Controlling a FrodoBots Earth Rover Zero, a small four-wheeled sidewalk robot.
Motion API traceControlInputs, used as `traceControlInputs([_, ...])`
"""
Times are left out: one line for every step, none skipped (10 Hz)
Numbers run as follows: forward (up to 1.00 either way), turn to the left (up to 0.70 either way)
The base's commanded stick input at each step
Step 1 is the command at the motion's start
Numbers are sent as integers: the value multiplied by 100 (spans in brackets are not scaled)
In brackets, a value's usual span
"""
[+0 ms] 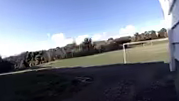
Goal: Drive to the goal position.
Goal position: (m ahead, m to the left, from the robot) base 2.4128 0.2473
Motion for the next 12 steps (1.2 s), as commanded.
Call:
traceControlInputs([4, 0])
traceControlInputs([4, 0])
traceControlInputs([4, 0])
traceControlInputs([4, 0])
traceControlInputs([4, 0])
traceControlInputs([4, 0])
traceControlInputs([4, 0])
traceControlInputs([4, 0])
traceControlInputs([4, 0])
traceControlInputs([4, 0])
traceControlInputs([4, 0])
traceControlInputs([4, 0])
